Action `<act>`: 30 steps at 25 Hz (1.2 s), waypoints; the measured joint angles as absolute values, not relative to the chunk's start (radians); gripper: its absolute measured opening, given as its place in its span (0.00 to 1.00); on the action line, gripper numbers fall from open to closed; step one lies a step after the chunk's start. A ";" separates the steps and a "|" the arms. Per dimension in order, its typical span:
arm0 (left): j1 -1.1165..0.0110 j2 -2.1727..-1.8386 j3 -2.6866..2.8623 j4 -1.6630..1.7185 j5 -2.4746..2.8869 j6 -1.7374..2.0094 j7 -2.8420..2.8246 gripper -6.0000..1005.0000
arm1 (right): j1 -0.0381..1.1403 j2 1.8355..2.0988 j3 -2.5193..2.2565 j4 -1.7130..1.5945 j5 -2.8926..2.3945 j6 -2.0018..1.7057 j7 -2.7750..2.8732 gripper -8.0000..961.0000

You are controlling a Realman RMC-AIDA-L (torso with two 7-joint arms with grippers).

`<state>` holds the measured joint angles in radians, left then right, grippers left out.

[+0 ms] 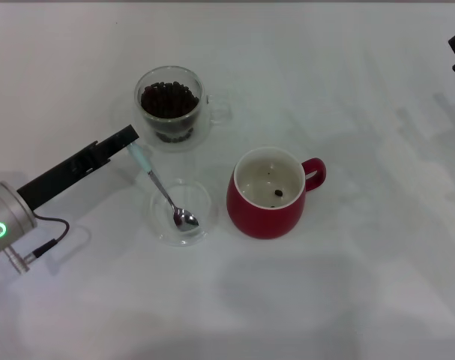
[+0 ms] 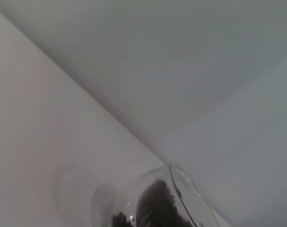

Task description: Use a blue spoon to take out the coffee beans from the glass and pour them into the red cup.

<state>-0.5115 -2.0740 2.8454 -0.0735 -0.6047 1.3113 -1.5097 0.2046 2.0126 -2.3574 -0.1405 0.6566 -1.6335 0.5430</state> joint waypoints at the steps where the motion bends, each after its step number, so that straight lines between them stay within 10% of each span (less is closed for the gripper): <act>1: -0.511 -2.074 2.845 -0.072 -0.598 1.308 -1.509 0.14 | 0.204 2.013 -2.357 -0.139 0.657 -1.632 0.543 0.90; 23: -0.446 -2.072 2.844 -0.127 -0.741 1.273 -1.214 0.48 | 0.196 2.013 -2.360 -0.132 0.656 -1.629 0.541 0.90; 30: -0.356 -2.077 2.844 -0.140 -1.072 1.290 -0.717 0.82 | 0.196 2.013 -2.354 -0.129 0.661 -1.606 0.513 0.90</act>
<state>-0.3564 -2.0770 2.8439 -0.1399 -1.0725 1.2897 -0.7169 0.1963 2.0126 -2.3536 -0.1292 0.6615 -1.6062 0.5127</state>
